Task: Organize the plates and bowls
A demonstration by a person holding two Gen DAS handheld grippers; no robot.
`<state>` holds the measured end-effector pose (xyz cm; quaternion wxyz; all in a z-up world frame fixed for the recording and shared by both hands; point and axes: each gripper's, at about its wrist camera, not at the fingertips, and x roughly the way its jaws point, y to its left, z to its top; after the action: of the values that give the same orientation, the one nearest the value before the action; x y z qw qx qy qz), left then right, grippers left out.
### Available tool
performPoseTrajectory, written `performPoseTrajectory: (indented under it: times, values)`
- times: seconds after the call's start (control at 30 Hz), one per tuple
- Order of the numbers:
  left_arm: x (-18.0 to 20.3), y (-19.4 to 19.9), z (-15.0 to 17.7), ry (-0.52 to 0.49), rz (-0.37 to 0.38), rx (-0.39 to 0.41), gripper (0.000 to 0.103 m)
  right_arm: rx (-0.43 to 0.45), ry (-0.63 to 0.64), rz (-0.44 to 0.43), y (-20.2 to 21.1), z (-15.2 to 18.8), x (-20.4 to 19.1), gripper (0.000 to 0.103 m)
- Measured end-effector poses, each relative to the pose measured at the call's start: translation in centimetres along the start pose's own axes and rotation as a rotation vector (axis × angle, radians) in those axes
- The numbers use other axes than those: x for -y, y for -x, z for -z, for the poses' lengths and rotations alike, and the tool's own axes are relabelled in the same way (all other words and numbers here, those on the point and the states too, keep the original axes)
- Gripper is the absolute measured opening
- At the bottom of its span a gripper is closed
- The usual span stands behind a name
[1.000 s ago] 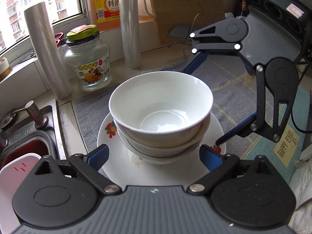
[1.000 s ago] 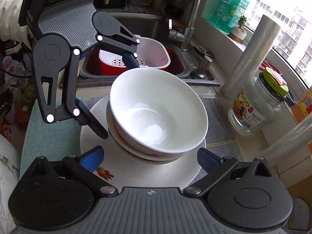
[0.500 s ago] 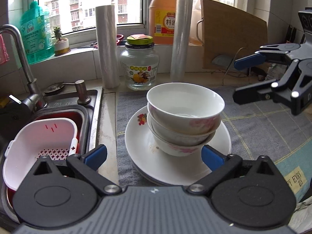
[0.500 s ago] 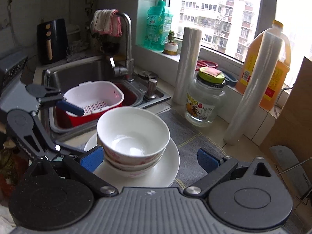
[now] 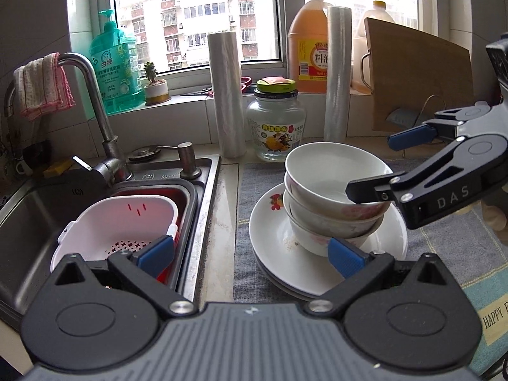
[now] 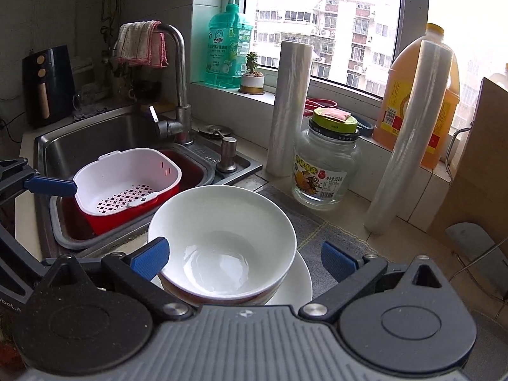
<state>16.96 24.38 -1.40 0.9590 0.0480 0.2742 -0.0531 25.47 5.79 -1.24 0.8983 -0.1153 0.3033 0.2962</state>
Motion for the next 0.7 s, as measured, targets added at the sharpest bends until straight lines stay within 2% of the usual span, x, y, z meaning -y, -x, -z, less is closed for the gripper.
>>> performPoseTrajectory:
  times: [0.17, 0.27, 0.37, 0.47, 0.57, 0.7]
  values:
    - [-0.1, 0.8, -0.3, 0.035, -0.054, 0.009, 0.102, 0.025, -0.039, 0.033, 1.9, -0.2, 0.6, 0.103]
    - [0.4, 1.9, -0.5, 0.041, -0.075, 0.032, 0.102, -0.011, -0.068, 0.075, 3.1, -0.7, 1.0, 0.103]
    - [1.7, 2.8, -0.7, 0.051, -0.097, 0.012, 0.102, -0.105, -0.093, 0.134, 3.5, -0.7, 1.1, 0.103]
    - [3.4, 4.1, -1.0, 0.103, -0.123, -0.031, 0.102, -0.151, -0.124, 0.163, 5.0, 0.2, 0.8, 0.103]
    - [5.2, 6.1, -1.3, 0.155, -0.124, -0.049, 0.102, -0.153, -0.15, 0.188, 7.4, 1.1, 0.4, 0.103]
    - [8.1, 9.2, -1.7, 0.167, -0.137, -0.077, 0.102, -0.154, -0.212, 0.225, 11.4, 2.7, 0.3, 0.103]
